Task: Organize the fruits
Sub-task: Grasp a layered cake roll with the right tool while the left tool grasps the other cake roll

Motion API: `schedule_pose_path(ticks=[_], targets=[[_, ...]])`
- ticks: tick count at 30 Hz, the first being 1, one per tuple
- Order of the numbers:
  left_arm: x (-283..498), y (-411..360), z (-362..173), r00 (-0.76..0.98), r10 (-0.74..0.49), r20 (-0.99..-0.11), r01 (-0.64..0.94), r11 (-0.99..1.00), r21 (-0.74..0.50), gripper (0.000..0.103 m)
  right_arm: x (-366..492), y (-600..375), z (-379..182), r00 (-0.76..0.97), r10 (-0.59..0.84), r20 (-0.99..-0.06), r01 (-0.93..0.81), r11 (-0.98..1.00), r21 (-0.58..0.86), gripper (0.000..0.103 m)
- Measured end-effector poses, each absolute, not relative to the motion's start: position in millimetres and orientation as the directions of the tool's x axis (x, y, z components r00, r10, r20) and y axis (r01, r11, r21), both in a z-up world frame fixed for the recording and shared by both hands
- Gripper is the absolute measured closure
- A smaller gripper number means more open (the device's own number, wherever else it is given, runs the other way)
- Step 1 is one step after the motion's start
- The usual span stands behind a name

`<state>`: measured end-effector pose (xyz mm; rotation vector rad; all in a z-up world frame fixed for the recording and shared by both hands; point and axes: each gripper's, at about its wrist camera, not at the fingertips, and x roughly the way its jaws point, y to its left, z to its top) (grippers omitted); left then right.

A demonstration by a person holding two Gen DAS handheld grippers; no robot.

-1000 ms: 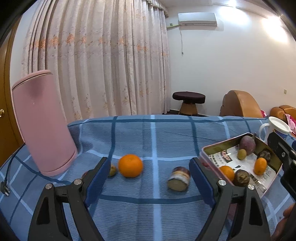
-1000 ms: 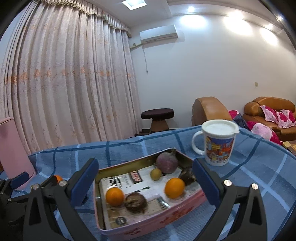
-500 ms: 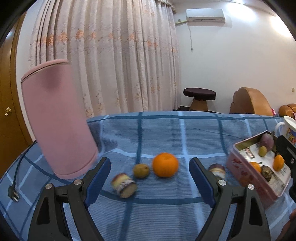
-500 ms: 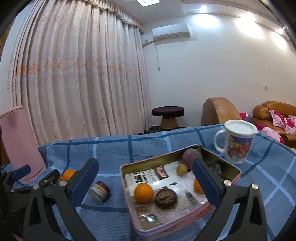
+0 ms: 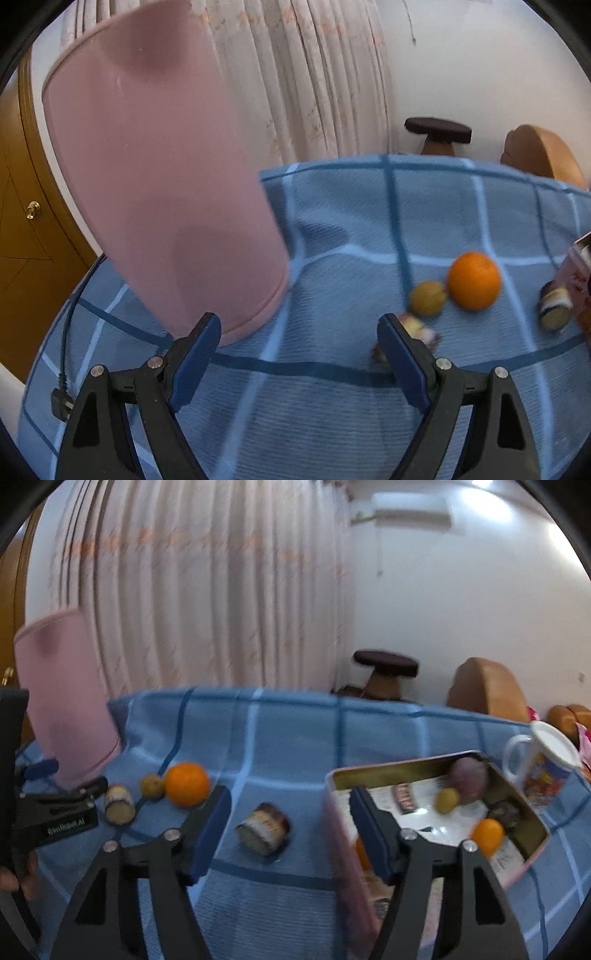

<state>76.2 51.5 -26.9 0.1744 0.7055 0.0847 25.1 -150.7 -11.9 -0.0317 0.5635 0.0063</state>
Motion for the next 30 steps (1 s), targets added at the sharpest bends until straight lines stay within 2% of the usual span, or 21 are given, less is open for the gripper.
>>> schedule_pose_path(ticks=[4, 8, 12, 20, 21, 22, 23, 26, 30], targets=[[77, 53, -26, 0.76, 0.144, -0.633, 0.007, 0.973, 0.229, 0.015, 43, -139, -25, 0.787, 0.034, -0.616, -0.075, 0.996, -0.042, 0.046], [75, 46, -27, 0.759, 0.124, -0.639, 0.044, 0.97, 0.24, 0.015, 62, -134, -40, 0.716, 0.039, -0.697, -0.099, 0.994, -0.046, 0.045], [76, 45, -26, 0.757, 0.114, -0.644, 0.057, 0.969, 0.239, 0.015, 72, -133, -44, 0.702, 0.01, -0.712, -0.088, 0.993, -0.073, 0.044], [70, 50, -17, 0.76, 0.066, -0.647, 0.089, 0.975, 0.204, 0.015, 80, -117, -57, 0.67, -0.082, -0.738, -0.121, 0.969, -0.217, 0.043], [70, 51, -17, 0.753, 0.048, -0.656, 0.106, 0.975, 0.194, 0.015, 79, -117, -58, 0.67, -0.084, -0.737, -0.126, 0.966, -0.224, 0.045], [70, 51, -18, 0.749, 0.033, -0.662, 0.123, 0.975, 0.187, 0.015, 76, -116, -58, 0.673, -0.102, -0.732, -0.128, 0.96, -0.251, 0.058], [69, 52, -17, 0.746, 0.022, -0.666, 0.135, 0.974, 0.183, 0.015, 73, -115, -60, 0.671, -0.109, -0.734, -0.136, 0.954, -0.266, 0.064], [68, 51, -17, 0.739, -0.01, -0.673, 0.175, 0.968, 0.178, 0.015, 63, -118, -58, 0.683, -0.095, -0.724, -0.136, 0.958, -0.253, 0.065], [67, 42, -20, 0.739, -0.051, -0.672, 0.222, 0.96, 0.172, 0.015, 42, -127, -42, 0.733, 0.057, -0.677, -0.166, 0.981, -0.098, 0.066]])
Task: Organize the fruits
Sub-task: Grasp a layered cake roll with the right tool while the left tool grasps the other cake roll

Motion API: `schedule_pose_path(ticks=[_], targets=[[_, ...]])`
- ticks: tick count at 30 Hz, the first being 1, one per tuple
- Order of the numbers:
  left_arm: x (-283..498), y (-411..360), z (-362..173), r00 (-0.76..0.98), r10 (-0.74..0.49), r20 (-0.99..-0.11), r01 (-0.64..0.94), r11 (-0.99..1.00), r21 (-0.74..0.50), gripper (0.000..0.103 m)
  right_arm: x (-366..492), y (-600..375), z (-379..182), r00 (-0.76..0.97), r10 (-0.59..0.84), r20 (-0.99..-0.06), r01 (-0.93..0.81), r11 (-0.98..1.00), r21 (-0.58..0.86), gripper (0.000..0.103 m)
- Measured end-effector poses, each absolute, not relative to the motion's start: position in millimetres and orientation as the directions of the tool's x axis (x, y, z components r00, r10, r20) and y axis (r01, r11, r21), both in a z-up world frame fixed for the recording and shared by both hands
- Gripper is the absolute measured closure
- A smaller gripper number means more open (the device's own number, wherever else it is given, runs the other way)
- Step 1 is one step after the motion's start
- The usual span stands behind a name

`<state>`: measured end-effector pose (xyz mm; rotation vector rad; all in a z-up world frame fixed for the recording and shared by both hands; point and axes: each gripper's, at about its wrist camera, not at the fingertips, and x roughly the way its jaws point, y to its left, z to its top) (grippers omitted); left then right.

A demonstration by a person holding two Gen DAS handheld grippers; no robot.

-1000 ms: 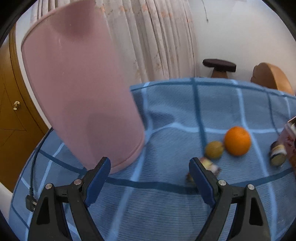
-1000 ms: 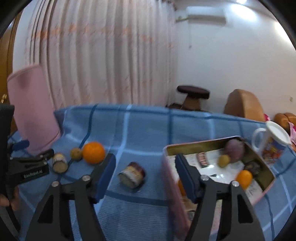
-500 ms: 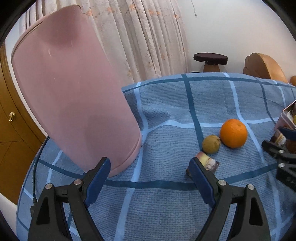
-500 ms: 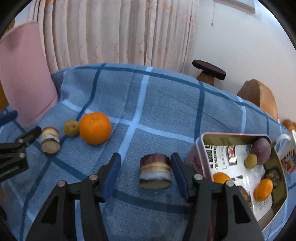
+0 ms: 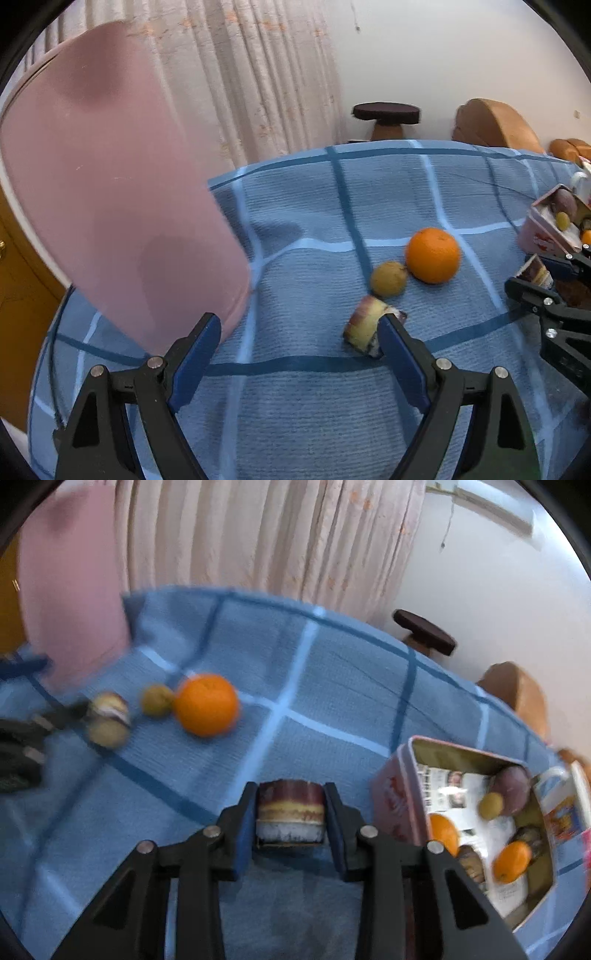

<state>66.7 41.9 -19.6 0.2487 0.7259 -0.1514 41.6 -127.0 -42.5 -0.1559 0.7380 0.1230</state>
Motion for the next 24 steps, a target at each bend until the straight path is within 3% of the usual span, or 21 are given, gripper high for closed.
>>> schedule_pose_path(ticks=[5, 10, 13, 16, 17, 19, 21, 24], targets=[[68, 28, -22, 0.708, -0.16, -0.688, 0.314, 0.944, 0.104, 0.015, 9, -135, -23, 0.818, 0.242, -0.523, -0.234, 0.969, 0.083, 0.066], [64, 15, -21, 0.701, -0.215, -0.68, 0.376, 0.922, 0.096, 0.015, 5, -141, -22, 0.808, 0.32, -0.495, -0.28, 0.947, 0.156, 0.066], [70, 12, -26, 0.717, -0.172, -0.676, 0.345, 0.93, 0.129, 0.015, 8, -140, -25, 0.801, 0.338, -0.495, -0.284, 0.941, 0.184, 0.066], [90, 17, -42, 0.651, -0.129, -0.748, 0.308, 0.946, 0.105, 0.016, 3, -139, -23, 0.805, 0.339, -0.487, -0.282, 0.941, 0.189, 0.066], [93, 20, -43, 0.639, -0.128, -0.758, 0.299, 0.95, 0.092, 0.019, 2, -139, -23, 0.804, 0.339, -0.488, -0.281, 0.941, 0.191, 0.066], [96, 27, -43, 0.623, -0.158, -0.766, 0.292, 0.956, 0.04, 0.047, 2, -140, -23, 0.804, 0.337, -0.491, -0.274, 0.941, 0.197, 0.065], [98, 33, -43, 0.61, -0.206, -0.765, 0.295, 0.955, -0.022, 0.067, 2, -141, -22, 0.804, 0.335, -0.491, -0.268, 0.942, 0.203, 0.065], [99, 42, -40, 0.614, -0.238, -0.752, 0.278, 0.957, -0.076, 0.071, 0, -144, -21, 0.812, 0.325, -0.486, -0.253, 0.945, 0.209, 0.065]])
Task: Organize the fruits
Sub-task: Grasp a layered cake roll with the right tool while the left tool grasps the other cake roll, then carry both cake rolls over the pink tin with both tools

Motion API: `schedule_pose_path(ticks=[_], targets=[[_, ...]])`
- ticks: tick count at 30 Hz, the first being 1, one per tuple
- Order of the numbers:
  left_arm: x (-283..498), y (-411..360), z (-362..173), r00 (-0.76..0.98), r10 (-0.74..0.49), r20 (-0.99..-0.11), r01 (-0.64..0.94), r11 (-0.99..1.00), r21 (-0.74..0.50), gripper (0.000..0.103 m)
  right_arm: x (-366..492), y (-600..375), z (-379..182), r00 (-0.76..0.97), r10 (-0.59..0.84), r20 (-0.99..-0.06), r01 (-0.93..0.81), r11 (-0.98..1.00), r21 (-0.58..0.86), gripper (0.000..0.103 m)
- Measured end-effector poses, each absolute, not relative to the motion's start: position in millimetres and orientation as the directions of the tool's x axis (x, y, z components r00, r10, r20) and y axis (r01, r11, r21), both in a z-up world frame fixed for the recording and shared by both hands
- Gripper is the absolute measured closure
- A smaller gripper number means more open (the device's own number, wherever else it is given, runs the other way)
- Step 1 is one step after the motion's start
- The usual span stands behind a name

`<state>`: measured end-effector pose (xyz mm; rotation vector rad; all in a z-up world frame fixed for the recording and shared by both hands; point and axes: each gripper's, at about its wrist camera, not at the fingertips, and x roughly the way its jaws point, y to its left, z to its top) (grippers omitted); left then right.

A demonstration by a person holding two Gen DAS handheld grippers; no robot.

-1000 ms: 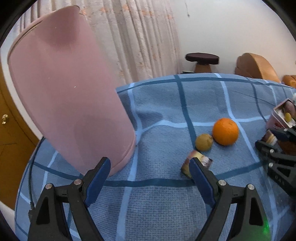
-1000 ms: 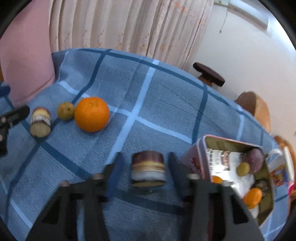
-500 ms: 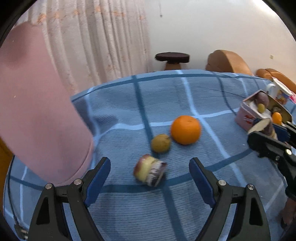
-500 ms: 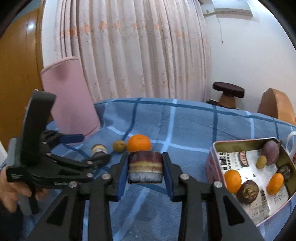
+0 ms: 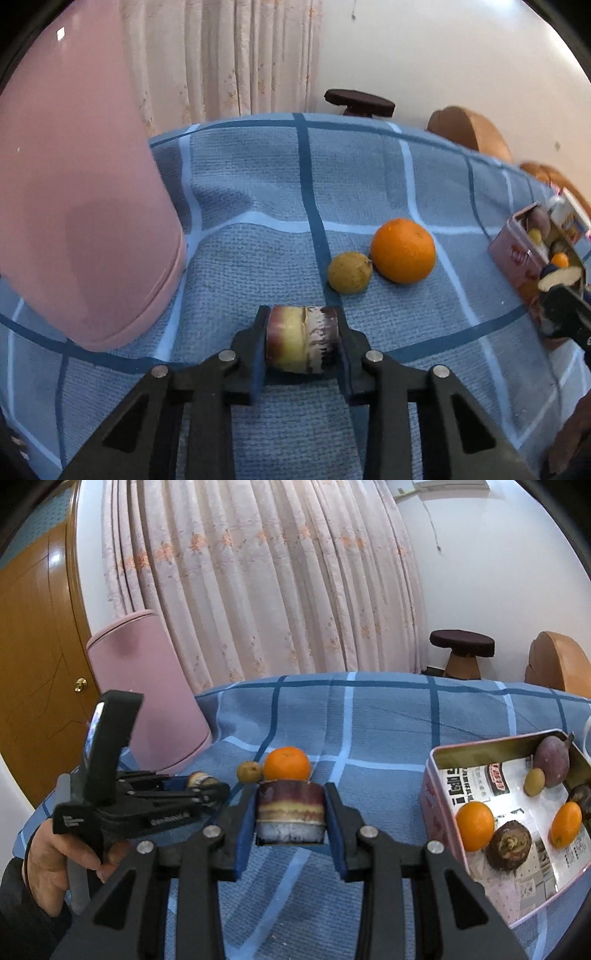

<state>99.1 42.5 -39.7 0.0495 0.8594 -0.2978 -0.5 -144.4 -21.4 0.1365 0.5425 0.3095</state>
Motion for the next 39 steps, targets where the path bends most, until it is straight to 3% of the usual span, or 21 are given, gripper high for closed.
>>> schedule_pose_path(ticks=[3, 8, 14, 20, 29, 39], targets=[[91, 51, -30, 0.67, -0.249, -0.699, 0.253, 0.962, -0.1, 0.071, -6, -148, -19, 0.835, 0.295, -0.465, -0.228, 0.954, 0.196, 0.065], [61, 62, 5, 0.822, -0.311, -0.477, 0.255, 0.95, -0.179, 0.071, -20, -146, -8, 0.905, 0.168, -0.392, -0.146, 0.986, 0.084, 0.065], [44, 51, 13, 0.874, -0.311, -0.373, 0.266, 0.949, -0.166, 0.071, -30, -148, 2, 0.95, 0.056, -0.308, -0.058, 0.998, 0.001, 0.065], [36, 43, 12, 0.89, -0.287, -0.354, 0.257, 0.958, -0.129, 0.071, -31, -141, 3, 0.96, -0.017, -0.279, -0.008, 0.996, -0.086, 0.065], [24, 16, 8, 0.913, -0.209, -0.351, 0.224, 0.975, 0.003, 0.071, -25, -149, -2, 0.947, -0.006, -0.321, -0.011, 0.999, -0.053, 0.065], [11, -7, 6, 0.912, -0.17, -0.374, 0.182, 0.983, -0.003, 0.071, -30, -154, -3, 0.939, 0.005, -0.345, -0.019, 0.999, -0.036, 0.065]])
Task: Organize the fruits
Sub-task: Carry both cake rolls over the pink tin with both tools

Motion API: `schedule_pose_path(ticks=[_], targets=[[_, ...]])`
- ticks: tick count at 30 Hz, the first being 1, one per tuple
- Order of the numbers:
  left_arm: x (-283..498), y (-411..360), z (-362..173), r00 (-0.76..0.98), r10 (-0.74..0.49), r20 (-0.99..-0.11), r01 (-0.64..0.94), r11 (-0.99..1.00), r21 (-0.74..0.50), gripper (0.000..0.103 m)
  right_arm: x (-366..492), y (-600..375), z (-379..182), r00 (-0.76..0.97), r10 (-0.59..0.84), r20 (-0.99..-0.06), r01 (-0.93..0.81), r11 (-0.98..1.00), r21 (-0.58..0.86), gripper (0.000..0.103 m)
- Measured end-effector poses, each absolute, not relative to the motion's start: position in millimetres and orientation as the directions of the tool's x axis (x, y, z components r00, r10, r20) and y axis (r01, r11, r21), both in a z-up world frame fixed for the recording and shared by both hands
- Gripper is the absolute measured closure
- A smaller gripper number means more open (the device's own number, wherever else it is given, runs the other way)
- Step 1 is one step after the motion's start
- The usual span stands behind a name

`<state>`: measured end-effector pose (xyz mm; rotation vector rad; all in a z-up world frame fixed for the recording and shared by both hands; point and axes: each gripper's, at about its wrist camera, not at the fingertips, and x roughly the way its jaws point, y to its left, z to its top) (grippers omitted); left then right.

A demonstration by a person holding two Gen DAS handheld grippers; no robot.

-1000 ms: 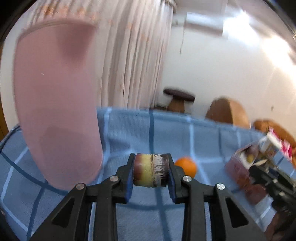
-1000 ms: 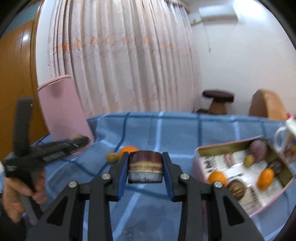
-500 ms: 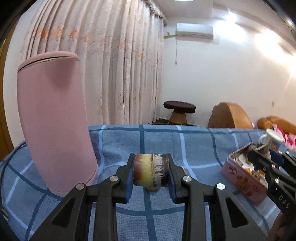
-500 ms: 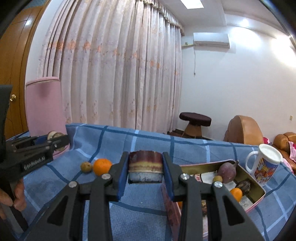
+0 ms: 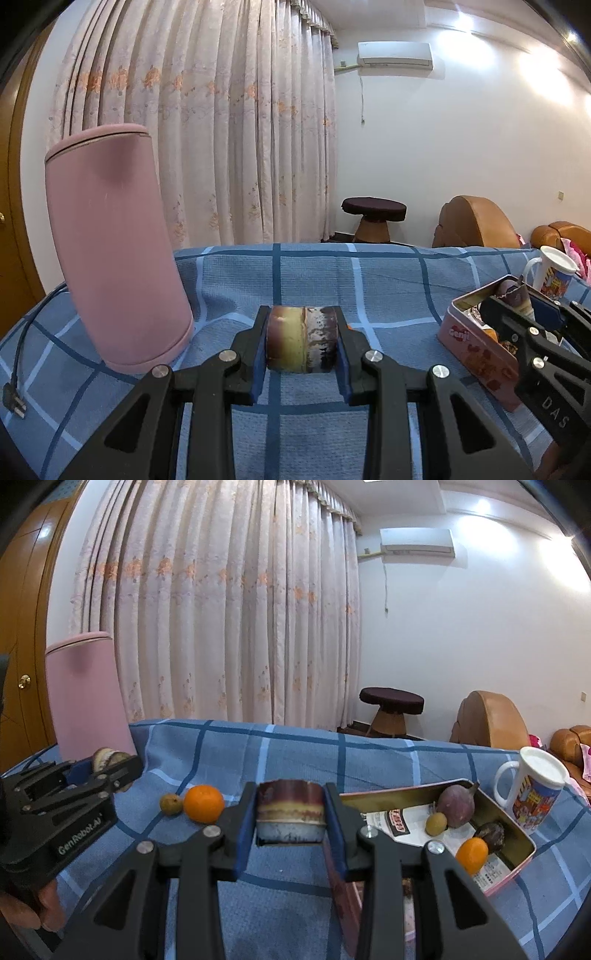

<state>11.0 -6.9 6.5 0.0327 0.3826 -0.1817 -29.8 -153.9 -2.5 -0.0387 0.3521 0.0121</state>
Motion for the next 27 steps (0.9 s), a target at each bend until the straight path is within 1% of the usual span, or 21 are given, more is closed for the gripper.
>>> schedule_pose_path(ticks=[9, 15, 27], targets=[[3, -25, 4, 0.904, -0.155, -0.398, 0.158, 0.987, -0.025, 0.071, -42, -165, -3, 0.939, 0.007, -0.343, -0.027, 0.998, -0.053, 0.065], [-1, -40, 4, 0.904, -0.143, -0.402, 0.151, 0.988, -0.012, 0.071, -49, -180, -4, 0.939, -0.003, -0.344, -0.017, 0.998, -0.053, 0.065], [-11, -78, 4, 0.901, -0.162, -0.403, 0.178, 0.984, 0.002, 0.071, -59, -216, -4, 0.94, -0.048, -0.337, 0.028, 0.998, -0.062, 0.065]])
